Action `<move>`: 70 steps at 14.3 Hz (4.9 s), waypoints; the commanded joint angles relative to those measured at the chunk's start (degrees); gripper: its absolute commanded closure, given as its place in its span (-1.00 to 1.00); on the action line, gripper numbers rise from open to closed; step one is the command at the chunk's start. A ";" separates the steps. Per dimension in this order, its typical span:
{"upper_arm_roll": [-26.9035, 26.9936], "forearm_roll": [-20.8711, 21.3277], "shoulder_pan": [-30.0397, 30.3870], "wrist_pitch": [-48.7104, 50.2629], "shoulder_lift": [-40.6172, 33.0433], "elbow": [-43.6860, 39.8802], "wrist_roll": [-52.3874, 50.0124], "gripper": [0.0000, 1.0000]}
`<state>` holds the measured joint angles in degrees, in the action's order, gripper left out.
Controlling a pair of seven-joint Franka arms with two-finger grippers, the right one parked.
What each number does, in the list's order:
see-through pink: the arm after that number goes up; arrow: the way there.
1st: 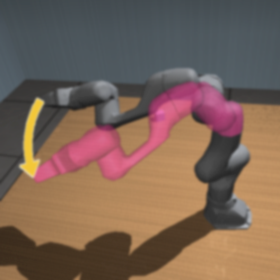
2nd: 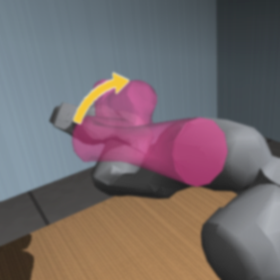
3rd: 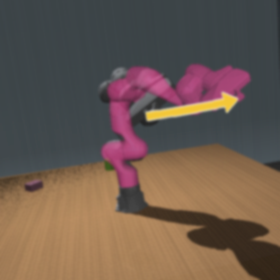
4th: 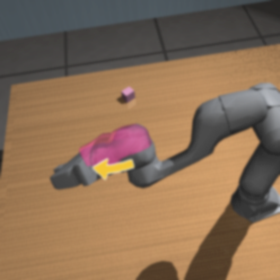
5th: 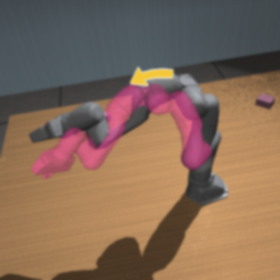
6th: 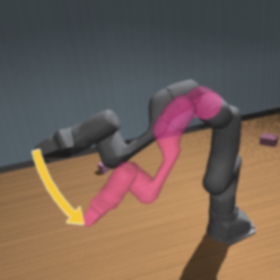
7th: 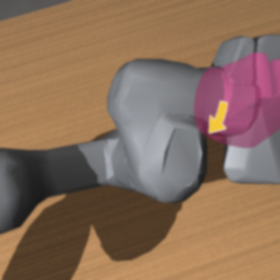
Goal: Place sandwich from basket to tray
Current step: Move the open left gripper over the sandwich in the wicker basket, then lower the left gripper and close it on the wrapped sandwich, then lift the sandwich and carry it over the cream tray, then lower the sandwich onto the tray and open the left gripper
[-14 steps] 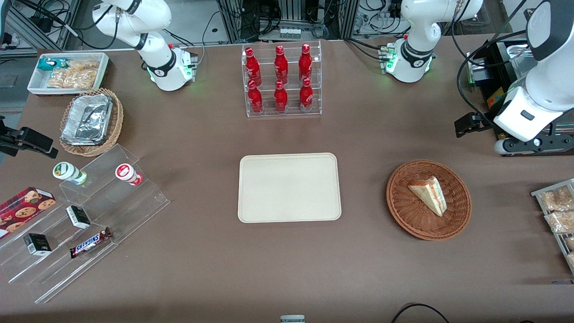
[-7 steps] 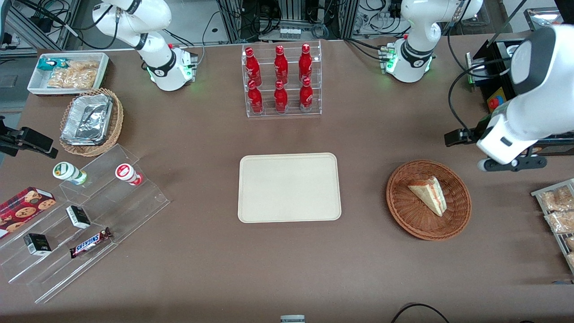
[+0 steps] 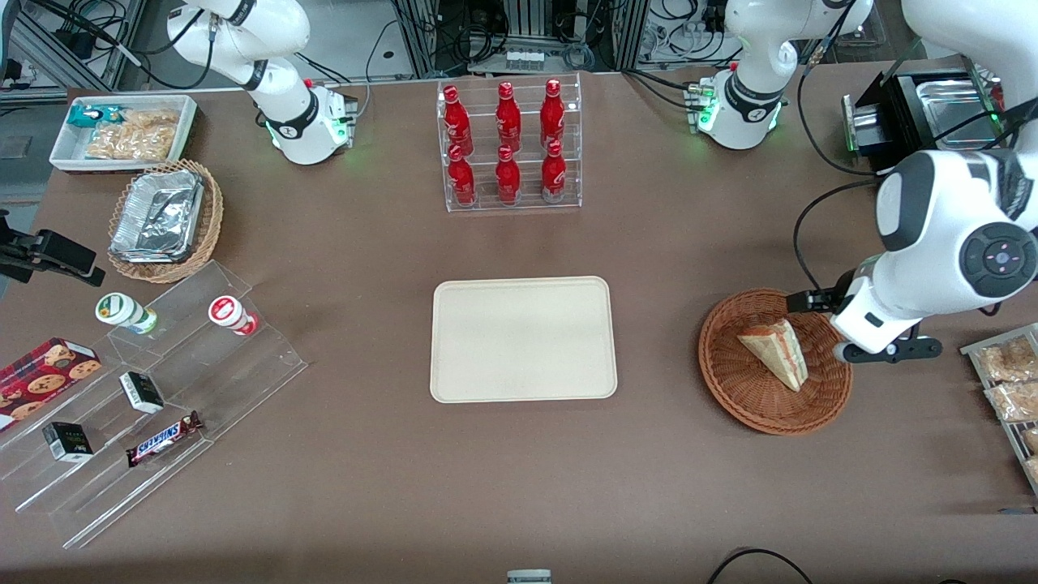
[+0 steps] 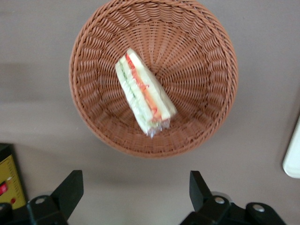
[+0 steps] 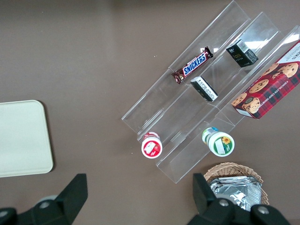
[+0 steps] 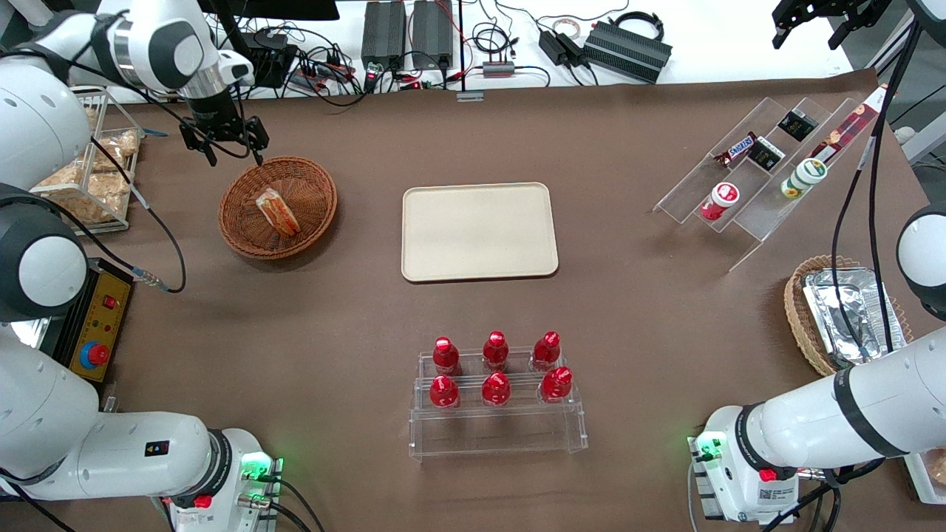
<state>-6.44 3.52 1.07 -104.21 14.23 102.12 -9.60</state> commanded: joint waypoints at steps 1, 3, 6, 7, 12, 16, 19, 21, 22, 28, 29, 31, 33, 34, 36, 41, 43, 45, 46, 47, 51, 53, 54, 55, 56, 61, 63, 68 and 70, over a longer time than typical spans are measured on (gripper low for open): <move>-0.51 0.96 0.87 -6.77 0.09 4.57 -0.68 -1.00; -0.07 0.79 0.87 -12.05 0.45 7.56 -3.91 -1.00; -0.07 0.87 0.78 -23.64 0.54 13.97 -15.33 -1.00; -0.07 0.87 0.78 -27.42 0.54 15.99 -18.93 -1.00; -0.07 0.79 0.78 -34.57 2.73 19.44 -39.16 -1.00; -0.07 0.44 0.78 -34.92 5.10 19.17 -46.72 -1.00; -0.07 0.08 0.78 -35.19 7.13 17.86 -50.51 -0.53; -0.16 0.08 0.78 -34.75 6.69 18.03 -50.87 0.56; -0.16 0.34 0.78 -34.57 6.60 17.86 -50.17 0.77; -0.94 0.96 -0.36 -14.16 3.97 8.57 -35.71 0.88; -1.73 0.88 -1.32 -8.44 3.97 5.23 -32.45 0.88; -2.00 0.87 -3.60 -2.77 3.97 2.04 -28.39 0.87; -2.09 0.79 -7.20 -2.49 4.14 0.90 -24.87 0.80; -2.09 0.70 -9.48 -2.49 4.66 0.02 -22.85 0.79; -2.09 -0.09 -12.92 -3.02 6.68 -1.90 -23.09 0.73; -2.88 -2.38 -21.88 -3.02 16.25 -12.71 -31.69 0.77; -2.88 -3.34 -25.83 -3.11 18.98 -16.06 -34.68 0.79; -2.88 -3.43 -30.23 -3.54 23.10 -20.79 -39.59 0.86; -2.88 -3.52 -31.64 -4.77 25.13 -22.82 -41.45 0.86; -2.88 -3.52 -32.87 -6.08 26.37 -23.62 -42.77 0.86; -2.71 -2.99 -37.97 -13.56 29.45 -23.72 -48.13 0.87; -2.62 -2.64 -39.56 -16.01 30.85 -24.15 -49.90 0.87; -2.53 -2.47 -39.82 -16.72 31.47 -24.50 -50.25 0.87; -2.53 -1.86 -39.91 -16.73 32.09 -25.12 -50.78 0.87; -2.53 -0.98 -39.92 -16.73 32.61 -25.47 -51.65 0.82; -2.44 1.04 -39.74 -16.91 32.71 -25.65 -51.13 -0.99; -2.44 1.23 -39.65 -16.91 32.53 -25.56 -51.05 -1.00; -2.26 1.40 -39.21 -16.12 28.41 -25.56 -50.78 -1.00; -1.83 1.49 -38.08 -13.76 25.25 -24.60 -50.69 -1.00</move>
<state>-8.77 3.92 -37.90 -120.79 43.80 75.92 -59.87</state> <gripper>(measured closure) 0.000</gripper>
